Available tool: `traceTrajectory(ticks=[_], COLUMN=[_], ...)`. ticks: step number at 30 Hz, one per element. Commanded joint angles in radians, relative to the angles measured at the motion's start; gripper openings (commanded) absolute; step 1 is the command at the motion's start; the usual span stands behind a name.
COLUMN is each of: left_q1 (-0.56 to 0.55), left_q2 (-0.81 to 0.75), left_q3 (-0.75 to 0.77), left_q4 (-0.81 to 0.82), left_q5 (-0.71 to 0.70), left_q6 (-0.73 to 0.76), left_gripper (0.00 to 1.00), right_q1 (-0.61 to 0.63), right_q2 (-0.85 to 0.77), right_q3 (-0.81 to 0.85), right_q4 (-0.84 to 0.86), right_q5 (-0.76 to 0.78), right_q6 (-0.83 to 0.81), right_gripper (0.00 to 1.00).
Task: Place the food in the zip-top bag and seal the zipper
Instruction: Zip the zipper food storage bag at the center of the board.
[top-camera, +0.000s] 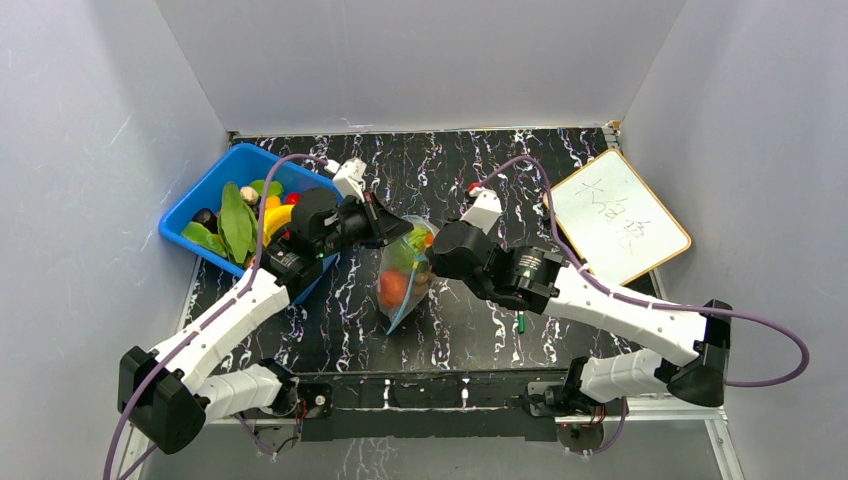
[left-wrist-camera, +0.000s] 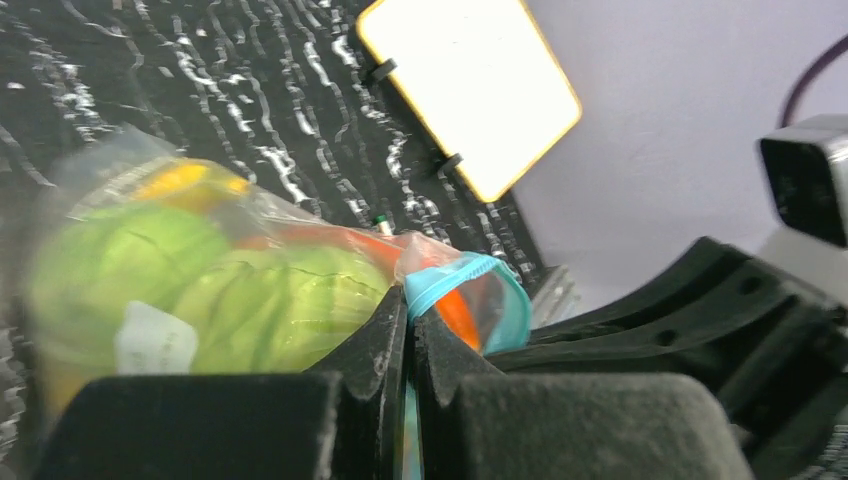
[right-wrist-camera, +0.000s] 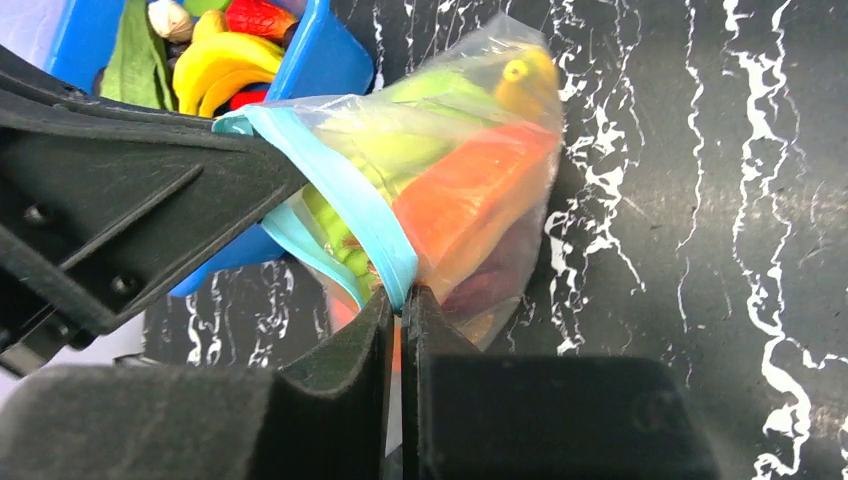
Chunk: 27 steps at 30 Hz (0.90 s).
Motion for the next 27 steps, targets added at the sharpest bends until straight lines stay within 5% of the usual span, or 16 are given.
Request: traceTrajectory(ticks=[1, 5, 15, 24, 27], left_q1=[-0.032, -0.052, -0.052, -0.053, -0.053], left_q2=[-0.039, -0.011, -0.014, 0.004, -0.020], left_q3=[-0.032, -0.033, -0.010, -0.032, -0.014], left_q4=[0.333, 0.364, -0.041, 0.071, 0.126], left_q5=[0.220, 0.223, -0.087, -0.004, 0.025], left_q6=[-0.209, -0.237, 0.085, 0.025, -0.001], left_gripper=[0.00, 0.00, 0.00, 0.00, 0.00], right_q1=[0.000, 0.000, -0.002, -0.029, -0.029], right_q2=[0.048, 0.076, -0.042, -0.067, -0.114], right_q3=[-0.026, -0.049, -0.069, -0.145, -0.083], right_q4=[0.205, 0.201, 0.315, 0.247, 0.184], right_q5=[0.095, 0.139, 0.105, 0.128, 0.050], right_q6=[-0.097, -0.073, -0.151, -0.138, -0.162], right_gripper=[0.00, 0.00, 0.00, 0.00, 0.21])
